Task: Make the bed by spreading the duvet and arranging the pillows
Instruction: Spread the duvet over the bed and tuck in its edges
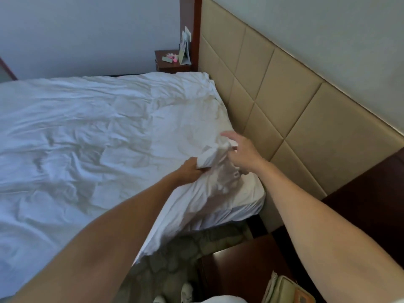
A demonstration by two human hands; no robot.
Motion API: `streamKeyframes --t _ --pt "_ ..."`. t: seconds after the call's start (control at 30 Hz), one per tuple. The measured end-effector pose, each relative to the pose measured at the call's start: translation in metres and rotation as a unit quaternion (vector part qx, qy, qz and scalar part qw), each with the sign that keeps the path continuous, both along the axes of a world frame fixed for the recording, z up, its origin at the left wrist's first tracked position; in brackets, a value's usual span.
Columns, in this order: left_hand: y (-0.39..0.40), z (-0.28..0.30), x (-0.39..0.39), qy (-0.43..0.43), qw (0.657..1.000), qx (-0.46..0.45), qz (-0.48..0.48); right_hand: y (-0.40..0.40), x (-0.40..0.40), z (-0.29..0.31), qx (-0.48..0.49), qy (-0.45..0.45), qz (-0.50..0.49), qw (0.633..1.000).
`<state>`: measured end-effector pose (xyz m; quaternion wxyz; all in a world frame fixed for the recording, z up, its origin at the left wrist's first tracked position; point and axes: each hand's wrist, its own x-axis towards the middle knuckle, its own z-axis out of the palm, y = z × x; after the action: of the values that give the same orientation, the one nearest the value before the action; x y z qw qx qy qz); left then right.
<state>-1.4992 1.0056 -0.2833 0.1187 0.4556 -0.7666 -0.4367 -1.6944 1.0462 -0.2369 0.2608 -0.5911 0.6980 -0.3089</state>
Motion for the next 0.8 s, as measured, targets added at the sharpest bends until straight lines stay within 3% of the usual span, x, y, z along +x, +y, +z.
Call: streamKeyframes --t 0.07,0.13,0.23,0.33,0.47,0.57,0.67,0.73,0.8 --pt "-0.010 0.016 0.001 0.007 0.999 0.000 -0.048 -0.004 -0.003 0.009 0.097 0.088 0.118 0.984" --pt "-0.014 0.037 0.002 0.001 0.997 0.018 -0.074 -0.008 0.001 0.014 0.112 0.119 0.143 0.976" --pt "-0.026 0.051 0.011 0.002 0.997 0.046 -0.068 -0.021 0.010 0.022 0.063 0.098 0.131 0.985" --pt "-0.036 0.051 0.031 0.028 0.997 0.074 -0.002 -0.038 0.030 0.032 0.057 0.093 0.122 0.986" --pt "-0.061 0.048 0.060 0.081 0.991 0.078 0.067 -0.075 0.064 0.029 0.022 0.057 0.041 0.997" --pt "-0.088 0.040 0.086 -0.041 0.997 0.041 0.042 -0.109 0.084 0.028 -0.003 0.018 -0.014 1.000" --pt "-0.121 0.023 0.108 -0.190 0.981 0.030 0.027 -0.144 0.097 0.033 -0.043 0.021 -0.078 0.996" --pt "-0.146 0.009 0.115 -0.206 0.978 0.024 0.035 -0.170 0.099 0.036 -0.066 0.041 -0.119 0.990" --pt "-0.170 0.002 0.119 -0.159 0.984 0.035 0.078 -0.194 0.099 0.038 -0.074 0.058 -0.148 0.984"
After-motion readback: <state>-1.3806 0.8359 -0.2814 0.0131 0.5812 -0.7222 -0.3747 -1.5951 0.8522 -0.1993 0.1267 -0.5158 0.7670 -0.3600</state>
